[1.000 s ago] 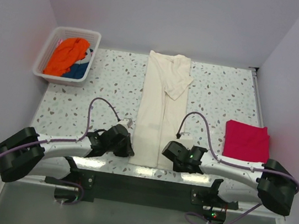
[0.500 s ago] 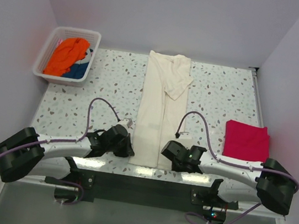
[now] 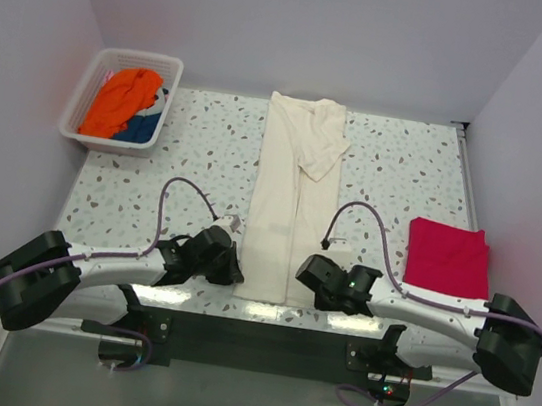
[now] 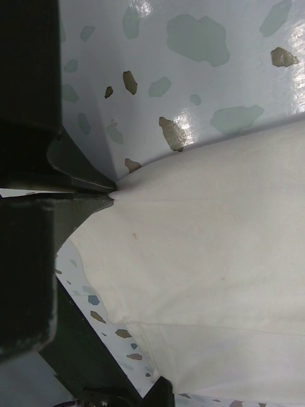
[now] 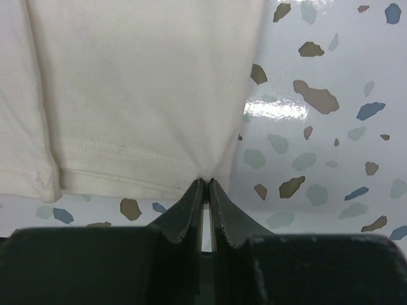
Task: Fold and stack the t-shirts
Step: Fold the tshirt
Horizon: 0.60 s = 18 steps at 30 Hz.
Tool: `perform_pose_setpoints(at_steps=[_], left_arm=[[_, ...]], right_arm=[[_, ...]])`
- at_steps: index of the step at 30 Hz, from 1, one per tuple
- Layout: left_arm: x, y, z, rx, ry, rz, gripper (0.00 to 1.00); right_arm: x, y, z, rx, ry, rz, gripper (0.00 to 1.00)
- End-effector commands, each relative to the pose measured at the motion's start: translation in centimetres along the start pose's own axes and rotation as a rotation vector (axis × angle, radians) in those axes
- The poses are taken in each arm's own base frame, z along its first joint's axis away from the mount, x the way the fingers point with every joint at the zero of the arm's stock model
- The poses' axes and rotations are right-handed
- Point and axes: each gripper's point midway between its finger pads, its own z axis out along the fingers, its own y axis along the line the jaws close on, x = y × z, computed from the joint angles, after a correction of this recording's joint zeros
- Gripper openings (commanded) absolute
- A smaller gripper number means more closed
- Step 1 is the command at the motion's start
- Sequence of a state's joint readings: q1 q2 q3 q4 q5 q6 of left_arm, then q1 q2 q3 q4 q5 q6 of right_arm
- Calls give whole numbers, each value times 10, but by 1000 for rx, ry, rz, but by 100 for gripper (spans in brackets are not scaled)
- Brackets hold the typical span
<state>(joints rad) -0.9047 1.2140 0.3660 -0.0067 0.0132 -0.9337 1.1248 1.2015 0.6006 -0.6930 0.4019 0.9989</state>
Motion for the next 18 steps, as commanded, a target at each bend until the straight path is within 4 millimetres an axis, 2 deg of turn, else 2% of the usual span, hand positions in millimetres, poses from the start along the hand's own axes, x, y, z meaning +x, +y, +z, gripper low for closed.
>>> perform_pose_setpoints(at_steps=[1, 18], left_arm=[[30, 36, -2, -119, 89, -4, 0], [33, 40, -3, -126, 92, -32, 0]], right_arm=[[-10, -6, -13, 9, -42, 35, 11], [2, -24, -17, 28, -20, 72, 6]])
